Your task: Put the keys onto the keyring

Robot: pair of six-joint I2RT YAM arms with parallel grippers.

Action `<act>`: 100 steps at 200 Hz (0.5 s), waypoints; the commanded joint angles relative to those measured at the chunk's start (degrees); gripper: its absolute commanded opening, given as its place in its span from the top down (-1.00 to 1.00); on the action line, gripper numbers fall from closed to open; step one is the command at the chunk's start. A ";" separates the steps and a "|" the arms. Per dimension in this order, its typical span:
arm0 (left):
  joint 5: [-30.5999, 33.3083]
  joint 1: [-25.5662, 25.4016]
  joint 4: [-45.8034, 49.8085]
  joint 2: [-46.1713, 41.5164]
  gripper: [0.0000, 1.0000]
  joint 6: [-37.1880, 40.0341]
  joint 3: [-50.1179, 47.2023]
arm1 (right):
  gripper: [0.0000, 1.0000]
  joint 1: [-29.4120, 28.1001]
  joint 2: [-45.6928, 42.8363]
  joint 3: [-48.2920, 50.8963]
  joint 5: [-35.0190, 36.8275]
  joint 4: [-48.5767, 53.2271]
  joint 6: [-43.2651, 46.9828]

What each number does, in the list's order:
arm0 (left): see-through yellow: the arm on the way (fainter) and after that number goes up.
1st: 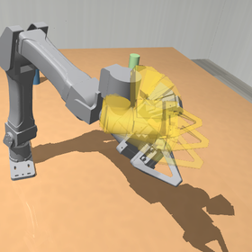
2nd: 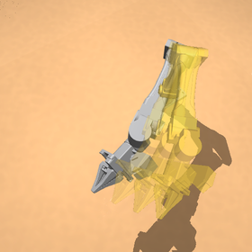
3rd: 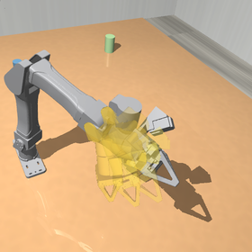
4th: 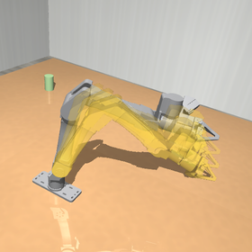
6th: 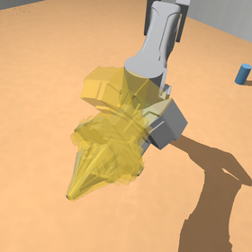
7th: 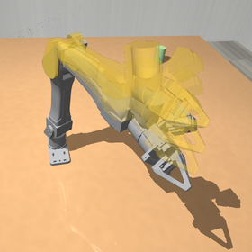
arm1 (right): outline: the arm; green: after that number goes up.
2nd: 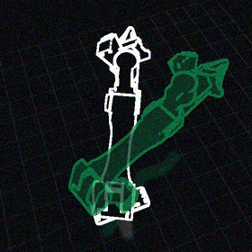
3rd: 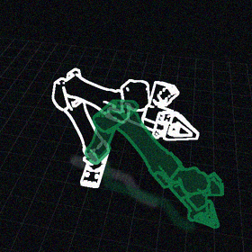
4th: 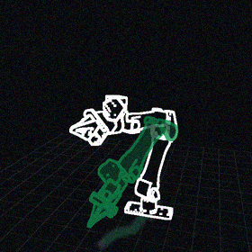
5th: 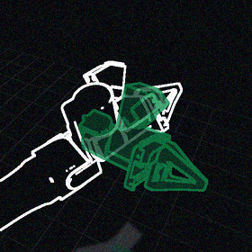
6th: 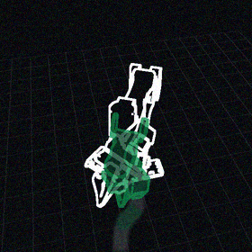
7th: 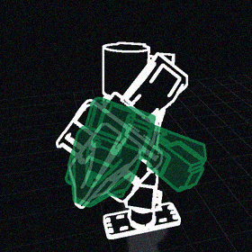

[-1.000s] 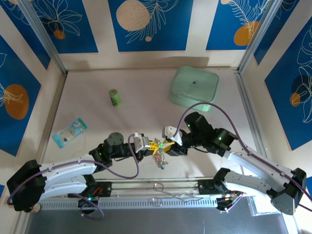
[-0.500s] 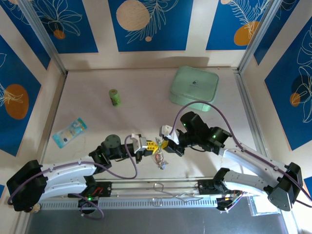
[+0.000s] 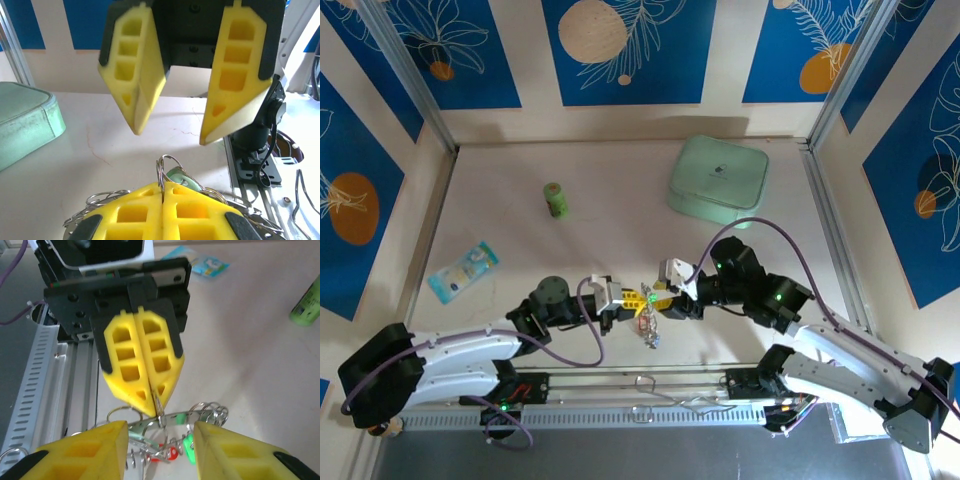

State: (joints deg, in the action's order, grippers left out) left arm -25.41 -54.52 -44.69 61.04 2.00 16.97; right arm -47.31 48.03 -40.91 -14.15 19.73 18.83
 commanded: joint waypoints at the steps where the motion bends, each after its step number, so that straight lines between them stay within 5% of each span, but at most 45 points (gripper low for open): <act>1: -2.83 -0.14 -5.22 0.29 1.00 0.94 1.14 | 0.20 -0.68 -1.24 2.42 1.15 -5.28 -1.23; 100: -4.43 -0.07 -6.03 0.32 1.00 1.68 1.21 | 0.20 -0.33 -1.75 4.82 -1.01 -6.98 -3.35</act>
State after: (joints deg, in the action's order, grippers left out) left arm -27.62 -54.52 -46.33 61.39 2.90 16.97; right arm -47.59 46.98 -36.23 -13.02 14.09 16.82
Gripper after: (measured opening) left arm 0.056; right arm 0.401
